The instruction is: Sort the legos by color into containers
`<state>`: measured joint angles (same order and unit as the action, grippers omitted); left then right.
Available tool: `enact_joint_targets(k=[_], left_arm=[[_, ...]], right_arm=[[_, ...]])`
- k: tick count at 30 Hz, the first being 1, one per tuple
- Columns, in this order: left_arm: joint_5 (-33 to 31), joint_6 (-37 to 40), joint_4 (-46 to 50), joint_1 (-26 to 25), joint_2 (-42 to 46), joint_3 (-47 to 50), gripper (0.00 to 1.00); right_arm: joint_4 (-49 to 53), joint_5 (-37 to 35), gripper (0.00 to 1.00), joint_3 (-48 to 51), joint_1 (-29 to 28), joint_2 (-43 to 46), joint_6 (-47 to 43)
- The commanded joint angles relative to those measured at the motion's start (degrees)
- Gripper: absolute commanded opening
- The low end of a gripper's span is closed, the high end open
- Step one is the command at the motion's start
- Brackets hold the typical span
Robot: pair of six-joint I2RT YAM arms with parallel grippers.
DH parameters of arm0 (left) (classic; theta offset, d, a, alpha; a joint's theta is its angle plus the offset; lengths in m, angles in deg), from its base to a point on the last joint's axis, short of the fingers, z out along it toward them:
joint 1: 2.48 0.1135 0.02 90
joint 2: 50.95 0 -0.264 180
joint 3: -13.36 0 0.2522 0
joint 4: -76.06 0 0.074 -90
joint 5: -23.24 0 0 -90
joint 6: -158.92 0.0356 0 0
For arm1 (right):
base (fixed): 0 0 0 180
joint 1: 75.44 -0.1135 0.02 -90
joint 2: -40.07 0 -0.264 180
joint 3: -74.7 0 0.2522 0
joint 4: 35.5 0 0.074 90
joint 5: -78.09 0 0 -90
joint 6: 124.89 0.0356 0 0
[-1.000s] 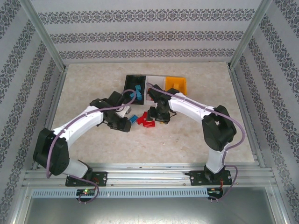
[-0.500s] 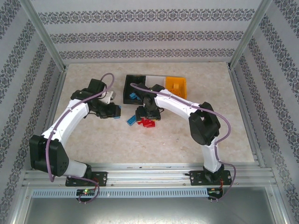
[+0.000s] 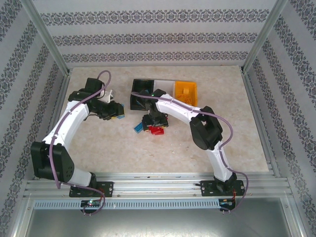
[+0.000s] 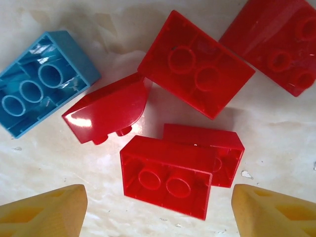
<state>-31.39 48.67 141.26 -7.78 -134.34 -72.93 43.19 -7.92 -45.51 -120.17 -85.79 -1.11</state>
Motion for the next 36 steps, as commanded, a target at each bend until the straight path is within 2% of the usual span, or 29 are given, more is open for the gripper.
enact_joint_targets(k=[1,5,10,12,22,28,36], left_arm=[[3.2,-3.3,-3.1,1.3,-1.4,-2.7,0.31],[4.3,-5.0,-4.9,1.3,-4.2,-5.7,0.31],[4.8,-6.3,-7.3,1.3,-7.6,-8.4,0.31],[5.4,-6.8,-8.3,1.2,-9.3,-9.6,0.31],[5.9,-8.9,-11.7,-2.2,-19.1,-17.6,0.32],[5.3,-9.4,-12.6,-5.2,-26.9,-22.7,0.32],[2.7,-6.8,-7.5,-6.7,-36.9,-33.5,0.34]], right_arm=[[3.4,-2.8,0.72,-2.0,-0.8,-1.5,-1.9],[3.9,-4.3,0.66,-1.9,-0.8,-1.5,-2.3],[3.7,-6.1,0.50,-0.6,-0.6,-0.4,-2.4],[3.4,-6.5,0.46,0.3,-0.3,0.4,-2.4],[1.7,-6.4,0.46,6.4,2.5,9.3,-1.4],[-2.9,-1.0,0.46,14.0,6.1,15.8,0.5],[-8.0,5.0,0.54,22.2,7.7,21.0,3.5]])
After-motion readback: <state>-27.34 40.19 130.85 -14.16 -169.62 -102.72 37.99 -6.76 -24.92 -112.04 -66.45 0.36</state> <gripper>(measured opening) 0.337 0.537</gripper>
